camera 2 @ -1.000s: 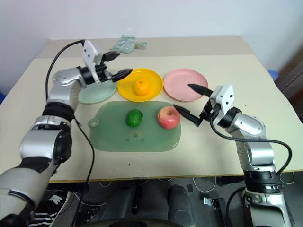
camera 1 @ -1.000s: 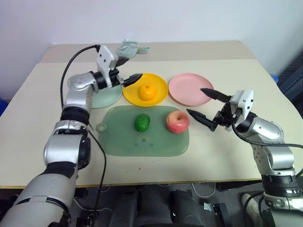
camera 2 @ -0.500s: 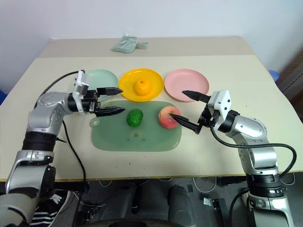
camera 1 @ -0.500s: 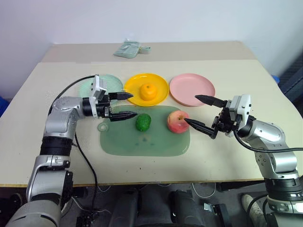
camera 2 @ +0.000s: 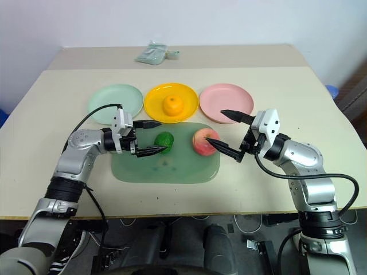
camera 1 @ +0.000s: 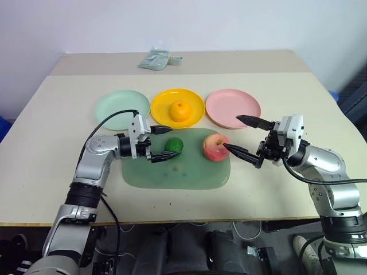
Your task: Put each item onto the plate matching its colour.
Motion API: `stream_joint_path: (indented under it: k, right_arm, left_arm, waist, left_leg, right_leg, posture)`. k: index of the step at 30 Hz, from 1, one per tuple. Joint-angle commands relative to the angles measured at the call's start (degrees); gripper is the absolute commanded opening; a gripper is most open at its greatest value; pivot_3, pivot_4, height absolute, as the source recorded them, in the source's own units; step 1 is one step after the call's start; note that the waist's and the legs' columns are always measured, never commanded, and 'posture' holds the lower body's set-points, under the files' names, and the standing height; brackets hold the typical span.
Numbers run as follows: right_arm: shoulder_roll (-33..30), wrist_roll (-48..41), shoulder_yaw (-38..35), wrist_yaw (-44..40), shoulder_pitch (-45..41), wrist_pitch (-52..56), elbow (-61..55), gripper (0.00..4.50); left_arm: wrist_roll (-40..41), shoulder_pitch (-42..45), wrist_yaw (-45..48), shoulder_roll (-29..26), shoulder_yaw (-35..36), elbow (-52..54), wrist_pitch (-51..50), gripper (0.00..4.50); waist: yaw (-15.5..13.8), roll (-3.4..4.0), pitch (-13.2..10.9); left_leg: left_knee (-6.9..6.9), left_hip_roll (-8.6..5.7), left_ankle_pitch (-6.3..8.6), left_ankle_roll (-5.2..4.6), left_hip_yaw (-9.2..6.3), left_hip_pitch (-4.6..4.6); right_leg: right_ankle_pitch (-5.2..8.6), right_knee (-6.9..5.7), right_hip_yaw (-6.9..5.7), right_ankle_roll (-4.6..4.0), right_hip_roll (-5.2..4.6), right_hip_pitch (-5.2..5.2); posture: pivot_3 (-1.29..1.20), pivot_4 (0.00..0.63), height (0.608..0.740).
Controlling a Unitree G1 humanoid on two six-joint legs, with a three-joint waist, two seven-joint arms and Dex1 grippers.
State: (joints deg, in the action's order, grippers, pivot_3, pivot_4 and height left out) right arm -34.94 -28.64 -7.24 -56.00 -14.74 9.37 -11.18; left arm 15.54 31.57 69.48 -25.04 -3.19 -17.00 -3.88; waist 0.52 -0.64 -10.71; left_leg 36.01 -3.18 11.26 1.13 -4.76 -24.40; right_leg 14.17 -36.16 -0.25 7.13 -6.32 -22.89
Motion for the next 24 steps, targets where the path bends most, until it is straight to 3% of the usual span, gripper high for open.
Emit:
stream_joint_path:
  k: [1, 19, 22, 24]
  right_arm:
    - [-0.27, -0.27, -0.52, 0.3, -0.99, -0.32, -1.43, 4.5]
    - [-0.45, 0.19, -0.7, 0.79, -0.45, -0.49, -1.79, 4.5]
    - [-0.51, 0.24, -0.76, 0.77, -0.45, -0.51, -1.72, 4.5]
    - [-0.58, 0.25, -0.79, 0.73, -0.46, -0.48, -1.69, 4.5]
  left_arm:
    - [-1.73, 0.97, -1.9, 0.86, -1.06, -1.99, 2.82, 4.49]
    - [-3.09, 1.54, -5.75, 4.06, -3.07, -6.4, 3.17, 4.49]
    - [-2.81, 1.5, -5.59, 4.25, -3.0, -6.42, 3.1, 3.62]
    - [-3.38, 1.19, -5.41, 4.11, -3.37, -6.1, 4.3, 2.65]
  waist:
    - [0.06, 0.0, 0.0]
    - [0.03, 0.0, 0.0]
    - [0.02, 0.0, 0.0]
    - [0.01, 0.0, 0.0]
  left_leg:
    - [0.0, 0.0, 0.0, 0.0, 0.0, 0.0]
    - [0.01, -0.01, 0.0, 0.0, 0.0, 0.0]
    - [0.01, -0.01, 0.0, 0.0, 0.0, 0.0]
    - [0.01, -0.01, 0.0, 0.0, 0.0, 0.0]
  right_leg:
    - [0.0, 0.0, 0.0, 0.0, 0.0, 0.0]
    - [-0.02, 0.0, -0.01, 0.04, 0.0, 0.0]
    - [-0.02, 0.0, -0.01, 0.04, 0.0, 0.0]
    - [-0.02, 0.0, 0.0, 0.04, 0.0, 0.01]
  posture:
    - [0.0, 0.15, 0.74]
    - [0.0, 0.15, 0.74]
    - [0.0, 0.15, 0.74]
    - [0.0, 0.15, 0.74]
